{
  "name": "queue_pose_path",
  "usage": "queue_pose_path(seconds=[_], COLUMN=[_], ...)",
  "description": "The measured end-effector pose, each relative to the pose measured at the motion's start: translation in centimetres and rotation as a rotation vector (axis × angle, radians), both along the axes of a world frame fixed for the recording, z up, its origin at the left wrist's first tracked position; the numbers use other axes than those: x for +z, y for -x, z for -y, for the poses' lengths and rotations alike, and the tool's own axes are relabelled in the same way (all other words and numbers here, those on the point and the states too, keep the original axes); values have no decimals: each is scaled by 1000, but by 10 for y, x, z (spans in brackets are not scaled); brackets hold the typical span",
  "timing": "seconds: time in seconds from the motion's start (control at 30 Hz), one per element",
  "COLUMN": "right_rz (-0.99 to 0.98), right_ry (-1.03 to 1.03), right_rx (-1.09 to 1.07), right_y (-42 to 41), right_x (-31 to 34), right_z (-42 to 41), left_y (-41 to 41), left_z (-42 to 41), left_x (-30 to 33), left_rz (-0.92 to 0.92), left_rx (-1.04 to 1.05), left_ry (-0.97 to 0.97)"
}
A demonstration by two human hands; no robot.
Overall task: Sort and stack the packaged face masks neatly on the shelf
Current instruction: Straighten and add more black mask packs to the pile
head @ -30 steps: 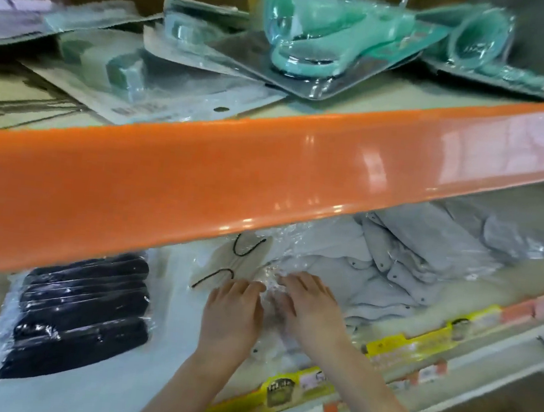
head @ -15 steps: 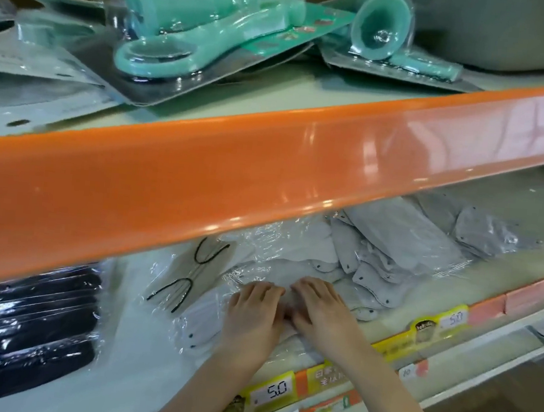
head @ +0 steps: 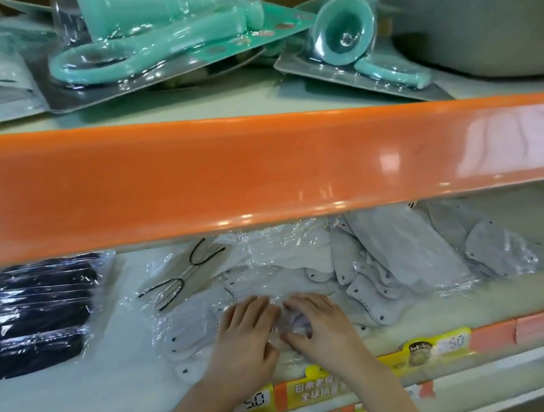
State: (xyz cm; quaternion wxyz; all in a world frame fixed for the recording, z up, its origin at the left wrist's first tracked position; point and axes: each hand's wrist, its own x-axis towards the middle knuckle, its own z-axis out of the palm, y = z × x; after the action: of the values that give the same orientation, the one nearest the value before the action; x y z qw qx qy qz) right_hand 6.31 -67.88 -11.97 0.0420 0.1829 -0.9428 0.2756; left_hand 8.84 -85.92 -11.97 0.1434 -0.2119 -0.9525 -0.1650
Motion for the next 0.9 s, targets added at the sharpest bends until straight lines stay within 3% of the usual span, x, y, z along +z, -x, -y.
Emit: queue_pose_path(seconds=[0.3,0.53,0.73,0.9], right_rz=[-85,-235,-251,-276], right_ry=[154,133,127,200], right_rx=[-62,-86,-59,-168], right_y=[2,-2,-5,-4], right_x=[-10,-11,-10,-7], right_z=[-2,-3,-4,-7], left_y=[0,2,3,-2], left_z=[1,-1,0,6], left_x=[-5,-13,-12,3], left_rz=[-4,-82,-199,-147], left_rx=[-12,73,84,207], left_ry=[-63,-49,-169,-455])
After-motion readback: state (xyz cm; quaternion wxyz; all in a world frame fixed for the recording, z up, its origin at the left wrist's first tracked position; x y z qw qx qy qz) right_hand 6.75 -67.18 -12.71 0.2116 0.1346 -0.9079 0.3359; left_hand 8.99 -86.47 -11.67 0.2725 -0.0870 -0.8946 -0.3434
